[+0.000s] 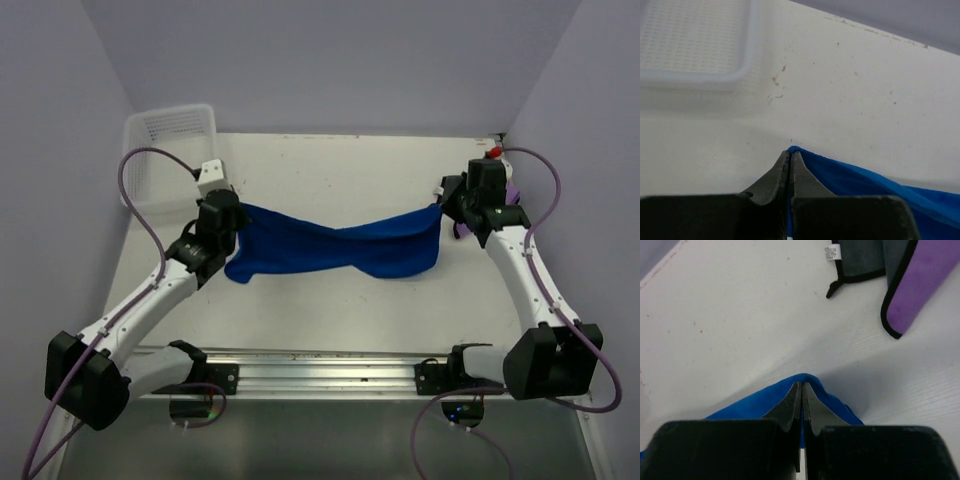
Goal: Roll the towels
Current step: Flatten the towel
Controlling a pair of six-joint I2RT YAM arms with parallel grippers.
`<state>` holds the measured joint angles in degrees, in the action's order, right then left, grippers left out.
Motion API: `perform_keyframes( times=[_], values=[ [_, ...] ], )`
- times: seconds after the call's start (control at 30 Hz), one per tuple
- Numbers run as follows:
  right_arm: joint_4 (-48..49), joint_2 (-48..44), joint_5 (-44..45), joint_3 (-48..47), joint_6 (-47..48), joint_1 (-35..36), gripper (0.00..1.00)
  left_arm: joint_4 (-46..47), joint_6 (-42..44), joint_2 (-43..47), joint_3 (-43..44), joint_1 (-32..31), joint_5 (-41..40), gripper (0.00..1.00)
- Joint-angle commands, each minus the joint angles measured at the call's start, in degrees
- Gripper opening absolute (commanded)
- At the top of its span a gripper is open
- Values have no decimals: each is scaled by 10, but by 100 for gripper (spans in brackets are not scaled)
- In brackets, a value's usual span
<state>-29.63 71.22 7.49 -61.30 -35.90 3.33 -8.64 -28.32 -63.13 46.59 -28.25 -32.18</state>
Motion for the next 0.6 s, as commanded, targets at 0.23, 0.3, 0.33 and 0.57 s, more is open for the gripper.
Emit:
perform_keyframes(
  times=[0.23,0.3,0.33,0.57],
  values=[
    [-24,178,-90,-289,-27,-3,0,-1,66,-116,261,122,53,0],
    [-46,211,-98,-347,-34,-3,0,-18,74,-130,327,130,53,0],
    [-53,218,-108,-396,-36,-3,0,-22,76,-137,344,135,54,0],
    [-61,180,-126,-358,-37,-3,0,-38,59,-68,299,137,63,0]
  ],
)
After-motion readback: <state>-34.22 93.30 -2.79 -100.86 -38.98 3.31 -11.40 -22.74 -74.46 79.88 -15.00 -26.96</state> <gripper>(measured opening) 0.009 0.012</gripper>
